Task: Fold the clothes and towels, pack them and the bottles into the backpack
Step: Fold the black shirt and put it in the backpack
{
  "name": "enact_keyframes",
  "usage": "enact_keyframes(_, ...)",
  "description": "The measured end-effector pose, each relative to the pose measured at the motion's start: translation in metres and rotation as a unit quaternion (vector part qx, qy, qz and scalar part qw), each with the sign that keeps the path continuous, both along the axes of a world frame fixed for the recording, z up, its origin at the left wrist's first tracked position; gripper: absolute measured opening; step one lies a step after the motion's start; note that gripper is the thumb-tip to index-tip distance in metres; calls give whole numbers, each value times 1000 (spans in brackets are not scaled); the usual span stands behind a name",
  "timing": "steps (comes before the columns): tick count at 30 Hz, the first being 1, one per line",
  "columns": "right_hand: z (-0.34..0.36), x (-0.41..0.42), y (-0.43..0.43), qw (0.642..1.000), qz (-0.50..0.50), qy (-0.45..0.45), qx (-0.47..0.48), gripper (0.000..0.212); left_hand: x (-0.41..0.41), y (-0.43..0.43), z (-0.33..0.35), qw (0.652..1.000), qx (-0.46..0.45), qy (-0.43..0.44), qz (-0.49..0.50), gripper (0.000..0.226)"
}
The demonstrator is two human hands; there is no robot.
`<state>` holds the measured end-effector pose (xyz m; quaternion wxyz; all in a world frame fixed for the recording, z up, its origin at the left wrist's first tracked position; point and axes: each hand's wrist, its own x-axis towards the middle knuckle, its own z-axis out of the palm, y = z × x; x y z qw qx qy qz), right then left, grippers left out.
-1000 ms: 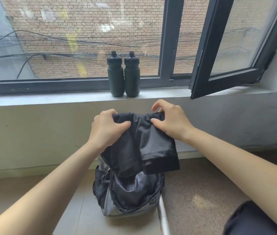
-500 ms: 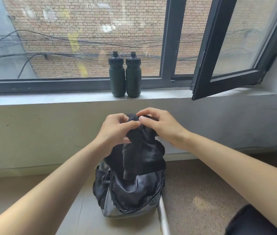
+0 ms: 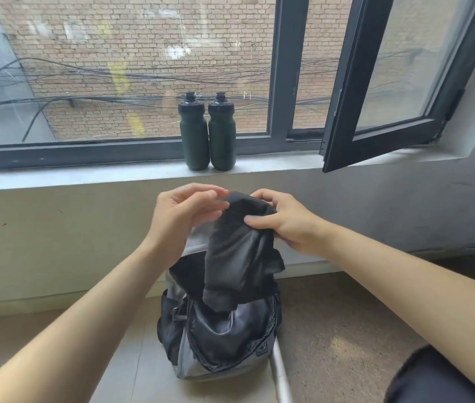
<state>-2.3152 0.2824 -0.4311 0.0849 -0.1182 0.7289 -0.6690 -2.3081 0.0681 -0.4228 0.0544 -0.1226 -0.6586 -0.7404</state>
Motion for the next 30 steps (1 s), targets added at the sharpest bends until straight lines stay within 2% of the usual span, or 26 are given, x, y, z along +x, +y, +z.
enact_keyframes(2,1,0,2,999,-2,-14,-33,23,-9,-10,-7,999,2,4,43,32)
enact_keyframes(3,0,-1,3,999,0,-19,-50,23,-12,-12,-12,999,-28,-13,39,47)
enact_keyframes(5,0,-1,2,996,-2,-27,-85,22,-10,-10,-24,991,-99,-77,-34,76)
enact_keyframes(7,0,-1,0,994,-12,-18,-110,20,-4,-2,-34,975,-138,-123,-124,82)
enact_keyframes(9,1,-1,-1,993,-41,2,-111,19,1,7,-38,968,-155,-125,-155,81)
enact_keyframes(12,-1,-1,-1,990,-93,20,-109,22,5,15,-39,969,-155,-121,-150,80)
enact_keyframes(15,-6,-5,4,987,-104,7,-123,17,3,17,-40,967,-164,-128,-145,74)
enact_keyframes(18,-10,-12,13,988,-90,-27,-120,13,-2,13,-39,967,-214,-106,-94,67)
enact_keyframes(20,-13,-17,22,989,-81,-54,-113,13,-3,8,-38,971,-211,-96,-58,54)
enact_keyframes(22,-20,-19,28,991,-77,-86,-68,12,-2,3,-37,974,-197,-101,-51,41)
enact_keyframes(24,-26,-19,33,987,-131,-82,50,11,0,-2,-39,973,-196,-113,-36,35)
enact_keyframes(26,-27,-18,40,962,-240,-51,119,11,1,-7,-43,971,-211,-111,12,31)
enact_keyframes(27,-24,-14,42,956,-268,-46,111,10,0,-9,-46,966,-233,-102,50,29)
enact_keyframes(28,-19,-9,41,960,-261,-54,84,11,0,-9,-49,956,-266,-89,92,25)
enact_keyframes(30,-8,10,27,979,-173,-107,22,23,8,-3,-52,926,-334,-46,170,22)
